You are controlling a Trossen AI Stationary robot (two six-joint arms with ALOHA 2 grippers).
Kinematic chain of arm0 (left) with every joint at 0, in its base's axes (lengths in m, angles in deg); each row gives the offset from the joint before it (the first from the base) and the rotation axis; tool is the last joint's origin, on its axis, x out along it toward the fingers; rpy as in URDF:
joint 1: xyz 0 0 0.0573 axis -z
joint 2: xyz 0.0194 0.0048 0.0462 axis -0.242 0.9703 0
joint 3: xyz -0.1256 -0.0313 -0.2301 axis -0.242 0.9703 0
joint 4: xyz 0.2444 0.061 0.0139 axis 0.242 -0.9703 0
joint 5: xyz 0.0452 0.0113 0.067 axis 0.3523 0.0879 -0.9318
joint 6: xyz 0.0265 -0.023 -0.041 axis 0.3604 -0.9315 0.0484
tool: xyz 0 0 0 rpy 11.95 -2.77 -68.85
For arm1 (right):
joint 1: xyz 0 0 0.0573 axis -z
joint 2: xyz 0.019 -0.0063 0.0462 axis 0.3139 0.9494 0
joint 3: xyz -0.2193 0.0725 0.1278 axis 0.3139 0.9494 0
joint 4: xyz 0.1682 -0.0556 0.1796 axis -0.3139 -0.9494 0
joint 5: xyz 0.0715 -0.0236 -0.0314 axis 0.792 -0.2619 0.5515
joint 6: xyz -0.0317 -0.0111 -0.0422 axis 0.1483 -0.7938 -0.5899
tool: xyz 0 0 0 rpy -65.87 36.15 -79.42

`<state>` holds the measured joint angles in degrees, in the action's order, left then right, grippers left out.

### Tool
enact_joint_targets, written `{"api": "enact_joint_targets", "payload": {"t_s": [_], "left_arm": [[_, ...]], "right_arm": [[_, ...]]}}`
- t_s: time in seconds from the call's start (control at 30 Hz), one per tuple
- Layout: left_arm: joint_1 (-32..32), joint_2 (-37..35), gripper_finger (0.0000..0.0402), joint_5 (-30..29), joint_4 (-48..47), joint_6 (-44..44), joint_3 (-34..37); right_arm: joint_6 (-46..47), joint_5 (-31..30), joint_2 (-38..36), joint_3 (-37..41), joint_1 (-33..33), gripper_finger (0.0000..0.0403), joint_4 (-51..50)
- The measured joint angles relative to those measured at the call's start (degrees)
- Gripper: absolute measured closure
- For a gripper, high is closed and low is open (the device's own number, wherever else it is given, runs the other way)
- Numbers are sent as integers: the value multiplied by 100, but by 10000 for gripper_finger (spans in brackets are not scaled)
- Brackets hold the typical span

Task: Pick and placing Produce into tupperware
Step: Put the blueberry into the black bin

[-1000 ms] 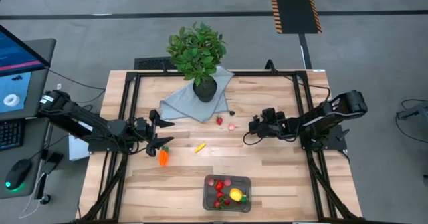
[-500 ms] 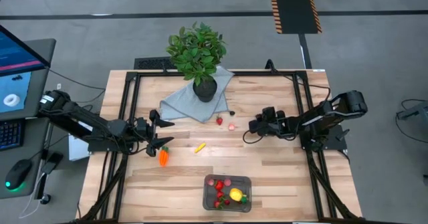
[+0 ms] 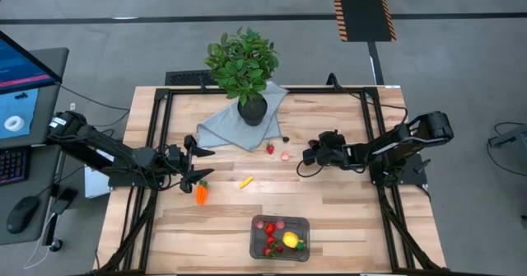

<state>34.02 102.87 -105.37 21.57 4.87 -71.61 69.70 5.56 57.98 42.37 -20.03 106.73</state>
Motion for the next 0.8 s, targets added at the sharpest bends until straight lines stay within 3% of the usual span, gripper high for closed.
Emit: {"api": "enact_joint_targets", "payload": {"t_s": [0.43,0.63,0.8], "left_arm": [[0,0,127,9,2,-135,0],[0,0,127,14,2,-257,0],[0,0,127,17,2,-303,1]], "right_arm": [[-1550,884,-1079,-2,-325,325,1407],[-2090,1018,-1641,-152,-977,325,1531],[-2589,1021,-1656,-615,-1631,325,1506]]}}
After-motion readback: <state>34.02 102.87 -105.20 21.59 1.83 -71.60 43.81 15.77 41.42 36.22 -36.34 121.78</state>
